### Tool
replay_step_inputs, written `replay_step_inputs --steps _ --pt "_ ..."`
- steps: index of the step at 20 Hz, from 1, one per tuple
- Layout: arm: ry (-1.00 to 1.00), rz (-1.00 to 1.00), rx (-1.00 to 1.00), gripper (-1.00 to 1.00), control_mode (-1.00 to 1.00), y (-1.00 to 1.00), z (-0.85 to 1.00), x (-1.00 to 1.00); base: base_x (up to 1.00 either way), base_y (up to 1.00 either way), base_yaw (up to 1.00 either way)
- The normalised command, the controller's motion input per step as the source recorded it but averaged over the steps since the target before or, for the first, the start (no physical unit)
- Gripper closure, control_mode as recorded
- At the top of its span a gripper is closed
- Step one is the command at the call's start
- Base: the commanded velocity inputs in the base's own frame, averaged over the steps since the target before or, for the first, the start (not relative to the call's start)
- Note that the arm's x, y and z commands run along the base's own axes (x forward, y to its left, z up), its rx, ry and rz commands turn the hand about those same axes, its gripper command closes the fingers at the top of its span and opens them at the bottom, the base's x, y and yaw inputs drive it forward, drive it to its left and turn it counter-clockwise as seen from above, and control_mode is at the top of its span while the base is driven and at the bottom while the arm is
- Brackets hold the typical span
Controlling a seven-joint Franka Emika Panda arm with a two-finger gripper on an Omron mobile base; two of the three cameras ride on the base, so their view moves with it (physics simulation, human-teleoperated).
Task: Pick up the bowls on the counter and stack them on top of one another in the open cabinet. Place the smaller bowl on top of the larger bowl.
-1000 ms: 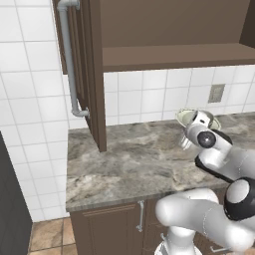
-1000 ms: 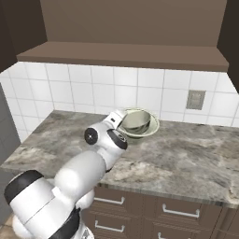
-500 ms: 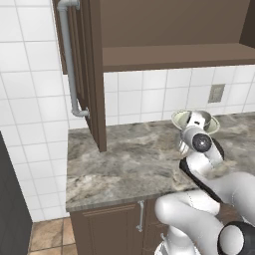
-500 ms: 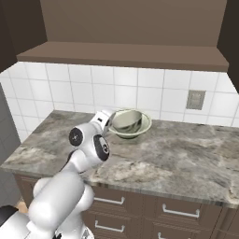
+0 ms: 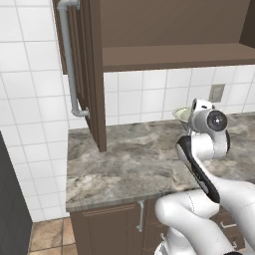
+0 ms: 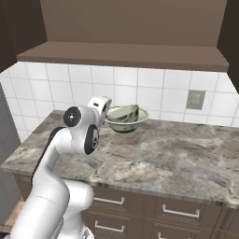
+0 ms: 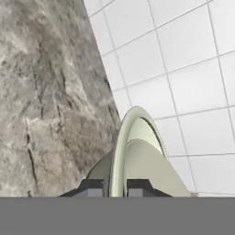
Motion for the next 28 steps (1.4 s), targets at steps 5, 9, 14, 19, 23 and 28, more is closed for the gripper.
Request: replay_step_inputs --steps 5,9,14,19,23,28 --pt "0.13 0.09 -0.02 1.00 -1.00 0.00 0.63 -0.28 0.00 0.00 0.00" --pt "0.08 0.09 -0.02 1.00 -1.00 0.02 0.52 -0.35 0.00 0.00 0.00" --pt "0.05 0.09 -0.03 1.00 -1.00 0.01 0.33 -0.50 0.00 0.00 0.00" --pt "0.01 0.08 -0.01 1.00 -1.00 0.02 0.30 -0.53 0.00 0.00 0.00" --pt "-0.01 0.10 0.00 1.00 -1.00 0.01 0.27 -0.47 0.00 0.00 0.00" --pt "-0.11 0.10 0.01 1.00 -1.00 0.00 0.17 -0.45 0.00 0.00 0.00"
